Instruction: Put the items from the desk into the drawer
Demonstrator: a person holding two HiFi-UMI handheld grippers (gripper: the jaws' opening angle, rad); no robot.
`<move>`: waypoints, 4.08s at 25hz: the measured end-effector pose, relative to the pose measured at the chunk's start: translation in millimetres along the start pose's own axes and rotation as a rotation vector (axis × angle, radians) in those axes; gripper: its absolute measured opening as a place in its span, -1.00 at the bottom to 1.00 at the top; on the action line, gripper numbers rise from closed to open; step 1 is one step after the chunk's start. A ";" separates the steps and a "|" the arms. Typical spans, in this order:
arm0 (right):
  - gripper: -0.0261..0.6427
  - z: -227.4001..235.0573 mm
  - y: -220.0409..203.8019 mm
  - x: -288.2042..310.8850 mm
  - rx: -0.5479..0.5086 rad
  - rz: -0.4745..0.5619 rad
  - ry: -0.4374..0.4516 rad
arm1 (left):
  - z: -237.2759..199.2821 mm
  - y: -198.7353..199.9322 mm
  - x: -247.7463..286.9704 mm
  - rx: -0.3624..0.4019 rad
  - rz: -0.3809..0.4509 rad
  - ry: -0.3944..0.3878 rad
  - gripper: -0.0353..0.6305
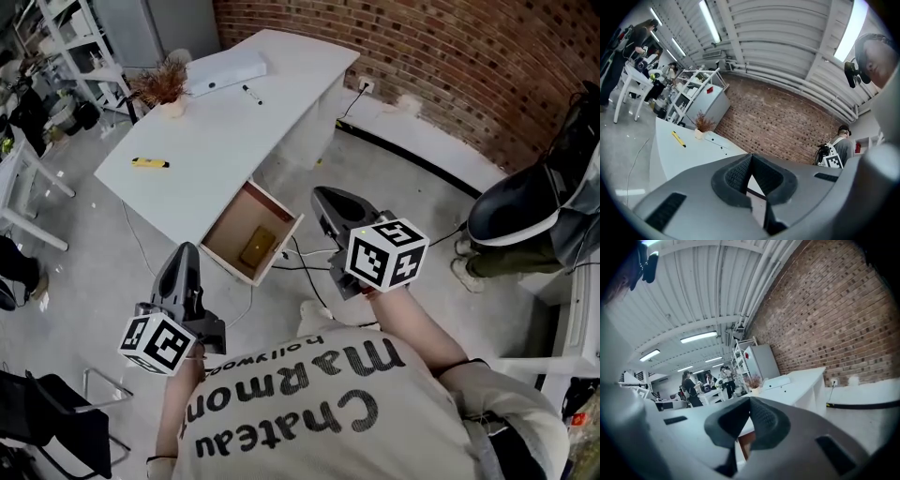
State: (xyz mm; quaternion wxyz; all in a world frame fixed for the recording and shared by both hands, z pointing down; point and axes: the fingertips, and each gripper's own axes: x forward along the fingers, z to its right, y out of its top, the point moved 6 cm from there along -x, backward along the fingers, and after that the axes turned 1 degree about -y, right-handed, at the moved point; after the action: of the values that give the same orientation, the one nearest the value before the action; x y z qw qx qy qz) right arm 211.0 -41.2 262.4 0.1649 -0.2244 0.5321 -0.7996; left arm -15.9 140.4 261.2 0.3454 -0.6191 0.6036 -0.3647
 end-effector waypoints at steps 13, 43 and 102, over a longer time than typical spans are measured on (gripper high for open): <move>-0.91 70.6 29.3 134.1 -0.012 -0.062 0.063 | -54.7 23.9 112.3 -0.023 0.028 0.073 -0.89; -0.39 285.0 -3.3 494.3 -0.152 -0.459 0.073 | -166.6 39.6 223.0 -0.160 0.208 0.637 -0.89; -0.69 178.9 -89.3 280.3 0.142 -0.580 -0.186 | -154.6 -7.1 92.2 -0.212 0.088 0.353 -0.89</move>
State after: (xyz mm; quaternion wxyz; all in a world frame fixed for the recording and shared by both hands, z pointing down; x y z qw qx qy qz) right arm 67.6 -287.2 456.0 -0.0068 -0.4267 0.3713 -0.8247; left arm -146.2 50.4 347.2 0.1829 -0.5514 0.7163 -0.3865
